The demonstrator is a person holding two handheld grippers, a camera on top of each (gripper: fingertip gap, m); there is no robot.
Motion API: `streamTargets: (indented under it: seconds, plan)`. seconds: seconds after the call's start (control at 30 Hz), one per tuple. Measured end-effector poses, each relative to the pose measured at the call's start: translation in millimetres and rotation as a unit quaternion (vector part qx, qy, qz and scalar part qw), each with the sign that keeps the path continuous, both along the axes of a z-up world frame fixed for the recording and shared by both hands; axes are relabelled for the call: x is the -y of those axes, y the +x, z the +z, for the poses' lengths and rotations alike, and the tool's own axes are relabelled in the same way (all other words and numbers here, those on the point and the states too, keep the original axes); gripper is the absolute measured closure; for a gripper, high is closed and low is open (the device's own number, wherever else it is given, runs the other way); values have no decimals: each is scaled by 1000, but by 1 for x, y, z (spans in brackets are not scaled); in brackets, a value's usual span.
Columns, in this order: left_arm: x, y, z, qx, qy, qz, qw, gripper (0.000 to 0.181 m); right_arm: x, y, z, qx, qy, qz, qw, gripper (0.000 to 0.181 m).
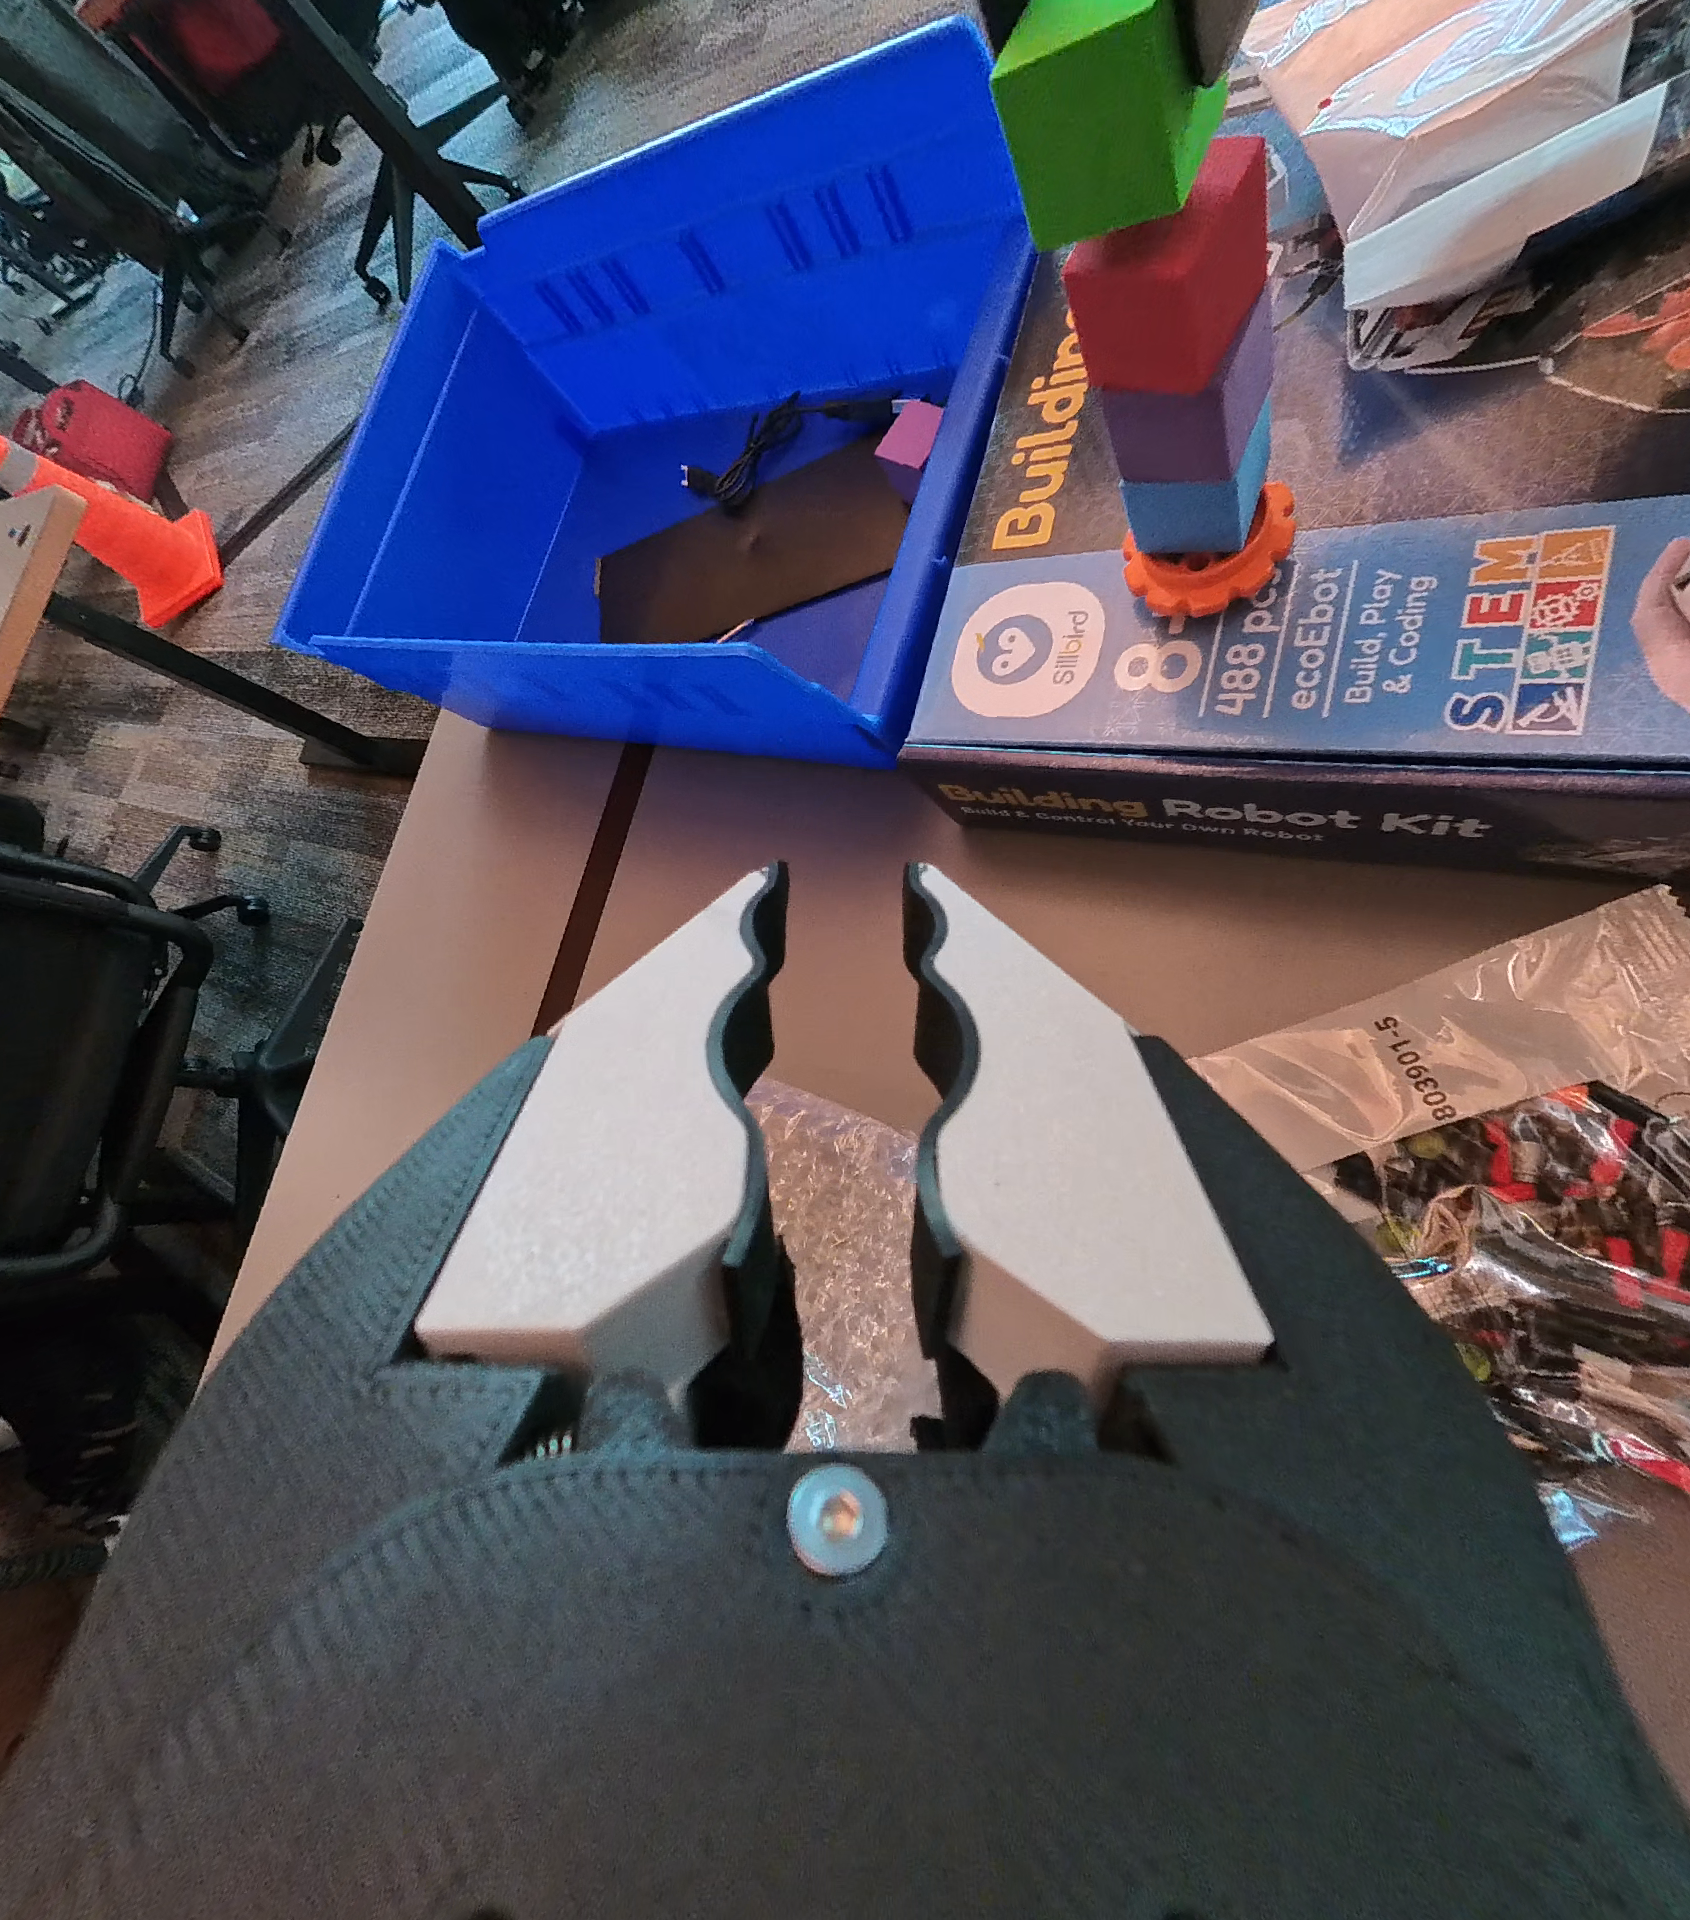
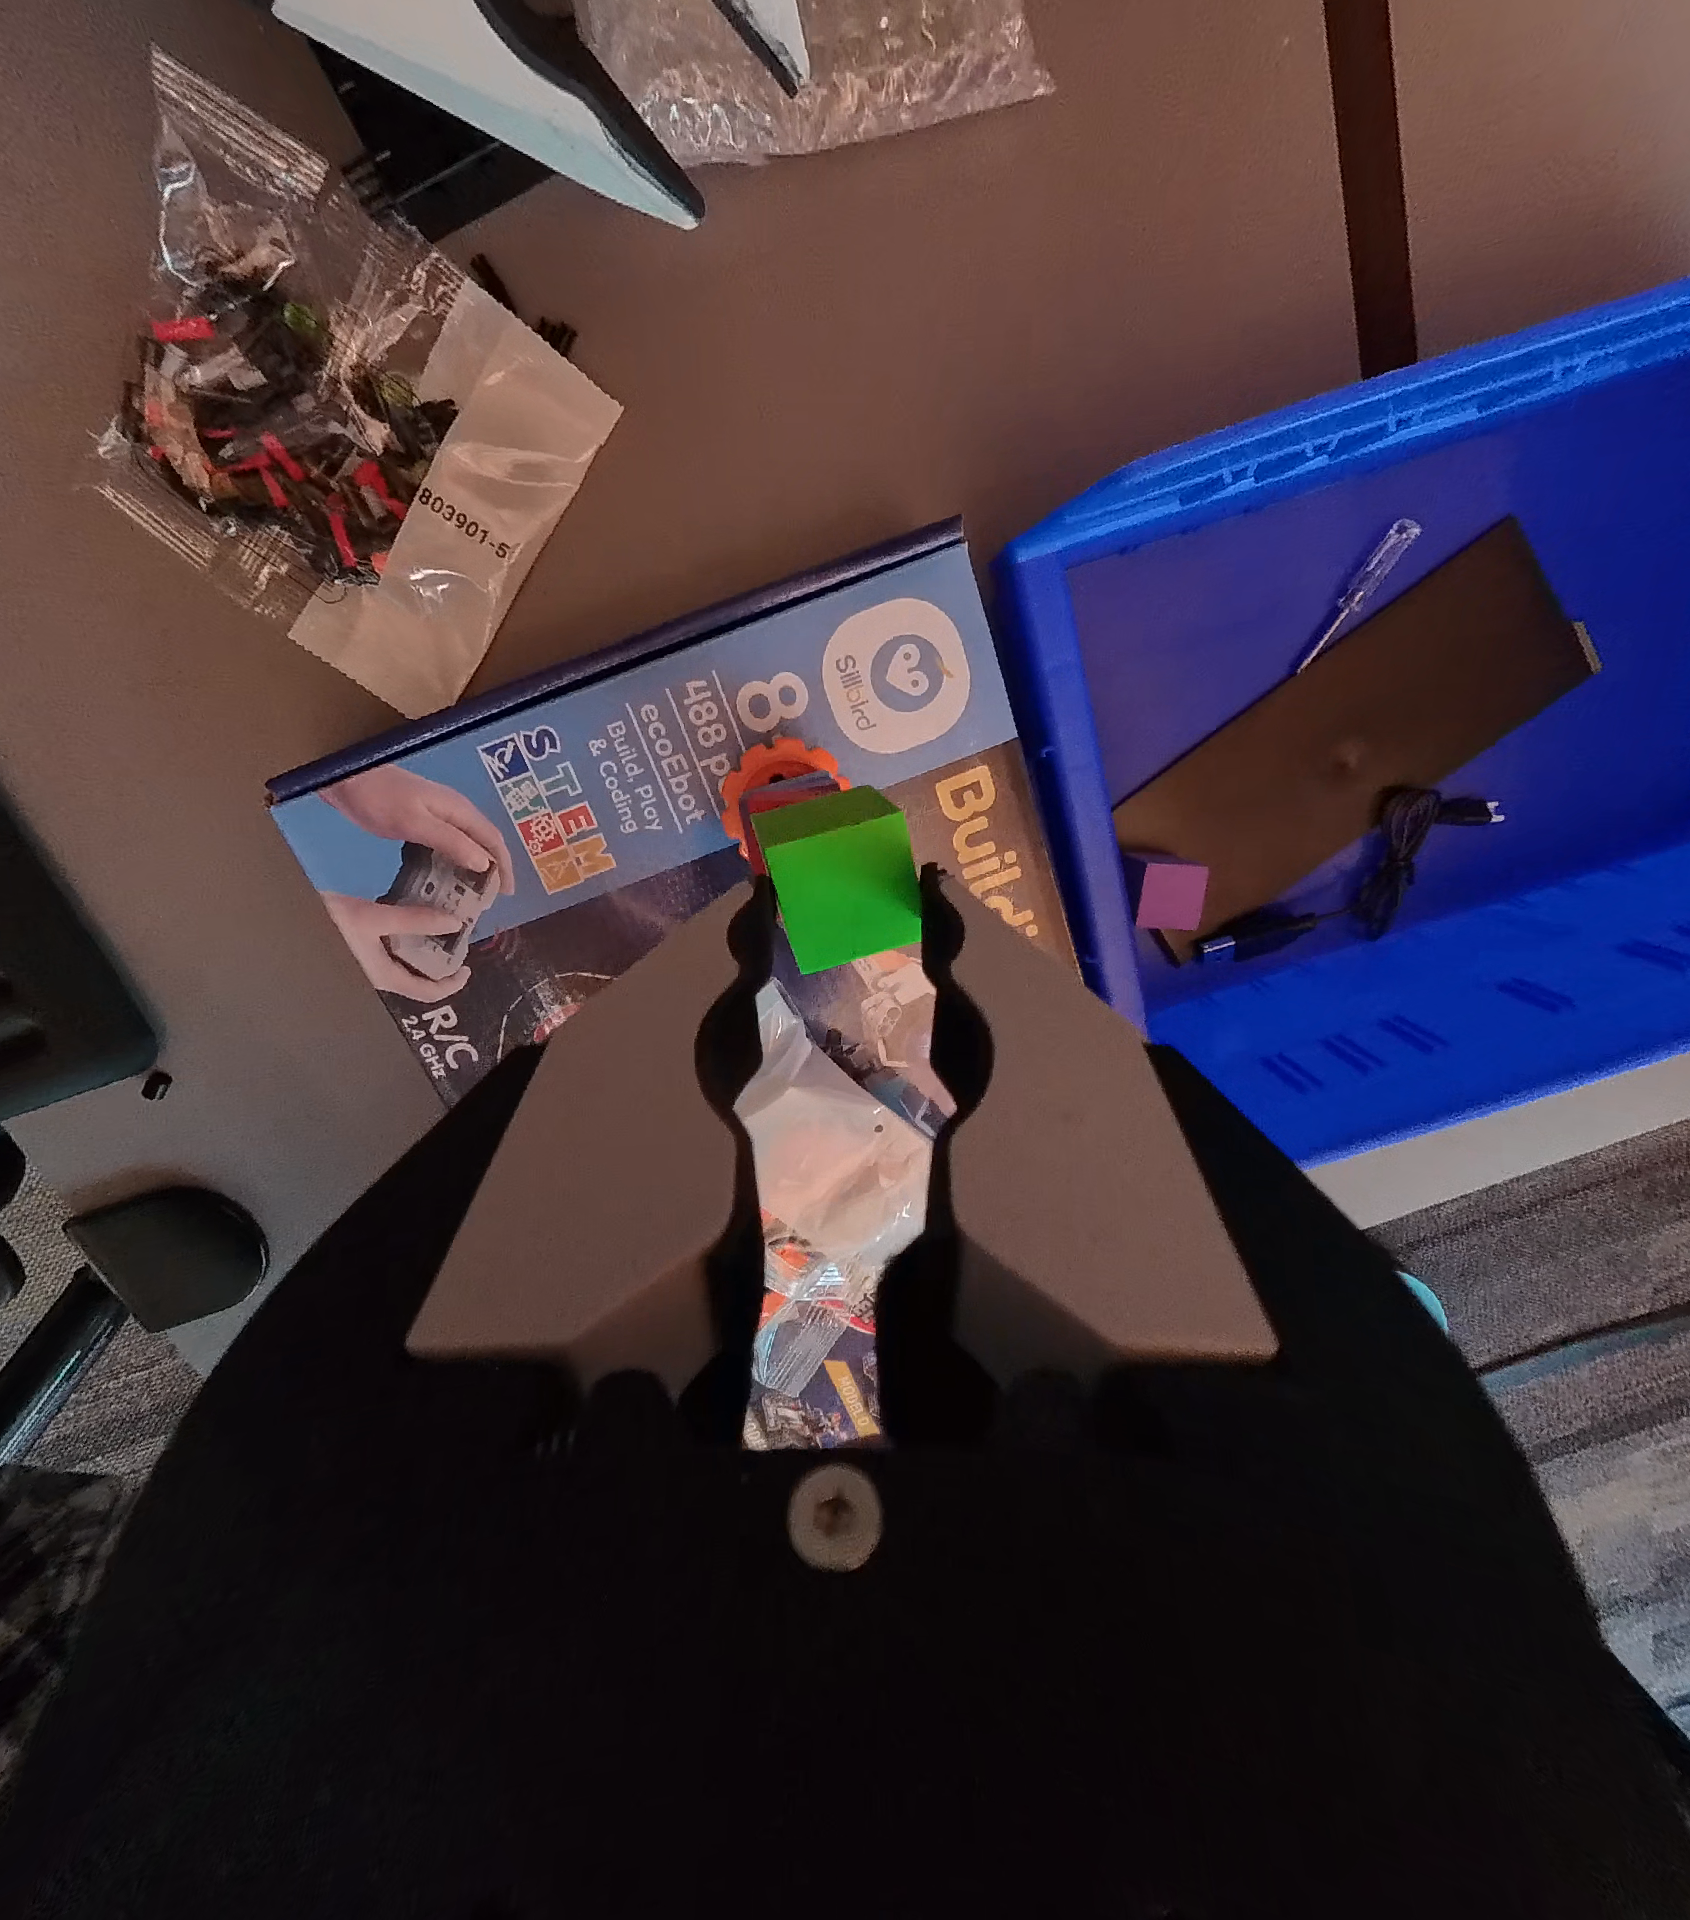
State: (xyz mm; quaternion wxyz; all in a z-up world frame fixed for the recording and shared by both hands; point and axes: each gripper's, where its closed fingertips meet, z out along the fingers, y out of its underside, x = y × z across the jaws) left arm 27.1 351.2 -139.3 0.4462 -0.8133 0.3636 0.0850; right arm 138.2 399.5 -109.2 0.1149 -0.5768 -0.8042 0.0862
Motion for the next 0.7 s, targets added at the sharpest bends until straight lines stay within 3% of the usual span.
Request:
streamTargets:
  seconds: [0.4,0.7]
  plan:
    - [0,3,-3,-1,-5,-4,1000,160,3,2,-4,20,8,1,1000,150]
    - [2,3,-2,0,-6,-7,1000,159,1,0,29,-52,-12,4,999,147]
